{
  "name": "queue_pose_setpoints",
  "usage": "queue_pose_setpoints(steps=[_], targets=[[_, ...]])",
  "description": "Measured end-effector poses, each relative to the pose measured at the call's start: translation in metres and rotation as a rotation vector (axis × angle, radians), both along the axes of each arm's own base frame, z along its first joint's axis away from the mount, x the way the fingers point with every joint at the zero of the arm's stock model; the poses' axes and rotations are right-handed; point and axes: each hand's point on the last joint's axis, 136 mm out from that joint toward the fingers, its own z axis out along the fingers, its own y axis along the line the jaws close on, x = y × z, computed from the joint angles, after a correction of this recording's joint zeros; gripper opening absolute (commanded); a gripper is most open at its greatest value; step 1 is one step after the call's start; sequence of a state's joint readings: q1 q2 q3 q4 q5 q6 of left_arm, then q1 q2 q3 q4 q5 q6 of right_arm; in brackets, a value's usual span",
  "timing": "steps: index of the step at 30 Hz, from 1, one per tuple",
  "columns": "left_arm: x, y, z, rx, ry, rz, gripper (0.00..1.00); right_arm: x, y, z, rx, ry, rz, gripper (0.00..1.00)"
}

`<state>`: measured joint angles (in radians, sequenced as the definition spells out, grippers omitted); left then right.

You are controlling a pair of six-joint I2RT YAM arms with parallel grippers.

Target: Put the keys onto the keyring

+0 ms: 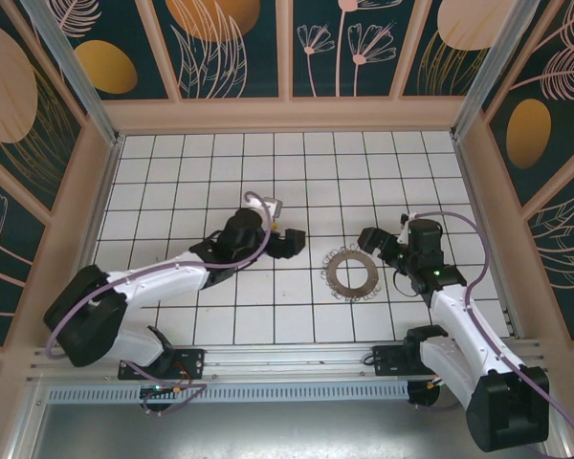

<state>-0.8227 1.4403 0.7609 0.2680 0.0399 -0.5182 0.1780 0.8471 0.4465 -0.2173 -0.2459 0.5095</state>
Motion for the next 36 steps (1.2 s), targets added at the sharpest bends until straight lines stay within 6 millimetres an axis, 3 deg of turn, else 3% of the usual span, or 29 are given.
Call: queue_pose_setpoints(steps=[8, 12, 18, 25, 36], targets=[[-0.015, -0.060, -0.049, 0.124, 0.089, -0.088, 0.85, -0.009, -0.006, -0.025, 0.032, 0.068, -0.060, 0.96], [-0.020, -0.081, -0.078, 0.193, 0.136, -0.102, 0.79, -0.002, -0.017, -0.027, 0.044, 0.039, -0.117, 0.94], [-0.021, -0.101, -0.100, 0.249, 0.169, -0.101, 0.70, 0.007, -0.029, -0.022, 0.047, -0.008, -0.170, 0.92], [-0.023, -0.111, -0.116, 0.293, 0.192, -0.086, 0.56, 0.014, -0.038, -0.006, 0.014, -0.094, -0.189, 0.91], [-0.026, -0.105, -0.129, 0.331, 0.233, -0.063, 0.33, 0.015, -0.043, 0.000, -0.036, -0.137, -0.185, 0.92]])
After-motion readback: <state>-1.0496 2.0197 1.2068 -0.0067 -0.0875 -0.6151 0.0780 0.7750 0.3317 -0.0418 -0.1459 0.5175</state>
